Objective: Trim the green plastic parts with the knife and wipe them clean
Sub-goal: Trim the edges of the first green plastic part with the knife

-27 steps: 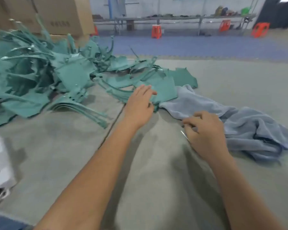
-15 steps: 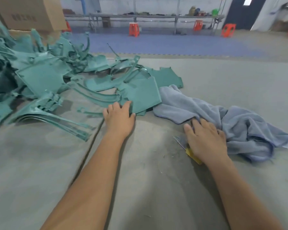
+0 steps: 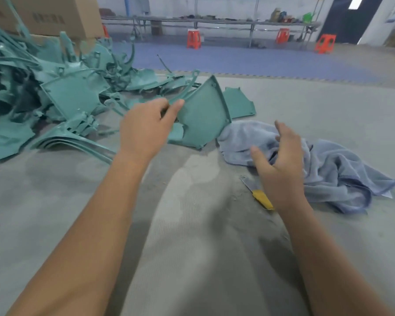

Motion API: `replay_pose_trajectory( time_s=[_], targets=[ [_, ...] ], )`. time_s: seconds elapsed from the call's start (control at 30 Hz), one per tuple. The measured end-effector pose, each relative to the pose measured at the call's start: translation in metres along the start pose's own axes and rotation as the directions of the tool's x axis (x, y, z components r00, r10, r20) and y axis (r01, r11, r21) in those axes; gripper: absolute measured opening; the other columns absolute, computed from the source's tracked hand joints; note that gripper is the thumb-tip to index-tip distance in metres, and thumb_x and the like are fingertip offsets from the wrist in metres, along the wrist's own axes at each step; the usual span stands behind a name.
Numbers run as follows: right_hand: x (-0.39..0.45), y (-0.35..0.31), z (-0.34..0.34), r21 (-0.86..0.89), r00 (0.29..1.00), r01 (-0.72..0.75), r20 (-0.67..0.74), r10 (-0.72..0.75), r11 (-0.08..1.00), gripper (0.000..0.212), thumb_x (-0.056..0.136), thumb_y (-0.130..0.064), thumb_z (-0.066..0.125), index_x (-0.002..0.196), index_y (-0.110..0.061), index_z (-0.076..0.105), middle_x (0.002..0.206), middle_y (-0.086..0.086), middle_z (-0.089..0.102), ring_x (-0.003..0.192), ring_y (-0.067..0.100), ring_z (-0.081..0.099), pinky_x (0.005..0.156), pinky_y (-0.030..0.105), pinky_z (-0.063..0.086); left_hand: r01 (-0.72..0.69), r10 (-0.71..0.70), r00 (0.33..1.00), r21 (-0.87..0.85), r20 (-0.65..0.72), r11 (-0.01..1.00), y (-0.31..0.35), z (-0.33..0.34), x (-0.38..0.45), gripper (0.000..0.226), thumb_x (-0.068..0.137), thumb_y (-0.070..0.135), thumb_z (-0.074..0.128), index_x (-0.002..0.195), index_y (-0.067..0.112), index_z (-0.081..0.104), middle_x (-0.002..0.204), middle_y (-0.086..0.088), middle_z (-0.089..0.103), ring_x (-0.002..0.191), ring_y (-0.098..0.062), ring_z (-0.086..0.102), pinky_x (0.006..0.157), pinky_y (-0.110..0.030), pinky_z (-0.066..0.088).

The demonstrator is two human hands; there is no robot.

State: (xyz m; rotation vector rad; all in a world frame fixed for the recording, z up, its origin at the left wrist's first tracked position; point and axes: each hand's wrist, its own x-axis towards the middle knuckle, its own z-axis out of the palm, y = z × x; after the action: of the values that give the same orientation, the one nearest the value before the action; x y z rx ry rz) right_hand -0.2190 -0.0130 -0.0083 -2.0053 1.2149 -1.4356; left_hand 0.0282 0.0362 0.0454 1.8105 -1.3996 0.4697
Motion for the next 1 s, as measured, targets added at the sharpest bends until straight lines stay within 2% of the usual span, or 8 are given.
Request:
replay_pose_trajectory(
  time_s=[0.17,0.4,0.5,0.57,0.6,0.67,0.77,1.0],
  targets=[
    [-0.005,-0.004,0.003,0.382,0.967,-0.219,0.206,0.148,0.898,0.07,0.083,-0.041,0.06,0.145,-0.028,0.031,0.131,-0.016,0.047,0.112,0.002,0.05,0.098,0.03,0.045,-0.228,0.219,0.963,0.041,0.155,0.973,0.017,-0.04,0.023,0.062,0.092,0.064,0.041,0.057,0.014,0.036,0.047,0.001,0.031,0.046,-0.011,0.032,0.047,-0.029,0.018],
    [-0.008,0.0,0.005,0.614,0.93,-0.292,0.362,0.067,0.733,0.018,0.095,-0.015,0.057,0.111,-0.013,0.063,0.106,0.0,0.073,0.098,0.017,0.069,0.081,0.033,0.056,-0.502,0.464,0.823,0.036,0.328,0.864,0.063,-0.037,0.037,0.061,0.087,0.071,0.044,0.059,0.018,0.037,0.053,0.001,0.036,0.053,-0.017,0.035,0.051,-0.032,0.025],
    [-0.007,0.003,0.002,0.576,0.912,-0.41,0.287,0.294,0.708,0.025,0.098,-0.019,0.054,0.074,-0.013,0.053,0.063,-0.001,0.057,0.059,0.016,0.053,0.062,0.03,0.043,-0.404,0.417,0.903,-0.128,0.102,0.906,0.053,-0.02,0.028,0.04,0.095,0.051,0.049,0.097,0.014,0.065,0.103,-0.004,0.061,0.103,-0.023,0.052,0.09,-0.029,0.034],
    [-0.006,0.003,0.006,0.55,0.859,-0.507,0.262,0.439,0.663,0.024,0.099,-0.021,0.053,0.078,-0.011,0.049,0.058,0.008,0.046,0.049,0.018,0.044,0.055,0.033,0.038,-0.13,0.098,0.988,-0.304,-0.117,0.944,0.05,-0.002,0.003,0.033,0.092,0.034,0.058,0.117,0.011,0.059,0.123,-0.007,0.053,0.12,-0.023,0.047,0.104,-0.031,0.031],
    [-0.005,0.001,0.008,0.565,0.828,-0.549,0.27,0.491,0.616,0.019,0.1,-0.019,0.051,0.083,-0.009,0.05,0.058,0.009,0.048,0.042,0.017,0.046,0.049,0.029,0.041,0.107,-0.163,0.983,-0.455,-0.084,0.884,0.052,0.01,-0.015,0.039,0.09,0.03,0.061,0.124,0.013,0.055,0.127,-0.006,0.05,0.122,-0.022,0.046,0.107,-0.034,0.034],
    [-0.004,-0.004,0.011,0.662,0.758,-0.604,0.307,0.575,0.443,0.012,0.101,-0.014,0.046,0.093,-0.008,0.052,0.068,0.01,0.057,0.039,0.012,0.053,0.043,0.024,0.048,0.582,-0.501,0.798,-0.644,0.336,0.496,0.063,0.03,-0.051,0.051,0.09,0.035,0.063,0.134,0.018,0.046,0.131,-0.002,0.049,0.12,-0.018,0.051,0.105,-0.038,0.042],
    [-0.005,-0.005,0.013,0.746,0.725,-0.611,0.393,0.566,0.265,0.012,0.103,-0.011,0.042,0.106,-0.005,0.051,0.08,0.014,0.061,0.044,0.014,0.057,0.051,0.026,0.055,0.767,-0.301,0.607,-0.642,0.735,-0.02,0.073,0.054,-0.081,0.027,0.096,0.037,0.055,0.116,0.02,0.06,0.108,-0.003,0.069,0.094,-0.015,0.068,0.084,-0.029,0.054],
    [-0.019,-0.007,0.026,0.395,0.874,-0.462,0.356,0.331,0.794,0.011,0.1,-0.021,0.05,0.094,-0.017,0.059,0.086,0.001,0.065,0.066,0.002,0.063,0.062,0.018,0.05,0.639,-0.301,0.711,-0.763,0.635,-0.099,0.068,0.063,-0.091,0.025,0.097,0.001,0.051,0.12,0.012,0.056,0.108,-0.011,0.072,0.096,-0.035,0.07,0.079,-0.049,0.059]
  ],
)
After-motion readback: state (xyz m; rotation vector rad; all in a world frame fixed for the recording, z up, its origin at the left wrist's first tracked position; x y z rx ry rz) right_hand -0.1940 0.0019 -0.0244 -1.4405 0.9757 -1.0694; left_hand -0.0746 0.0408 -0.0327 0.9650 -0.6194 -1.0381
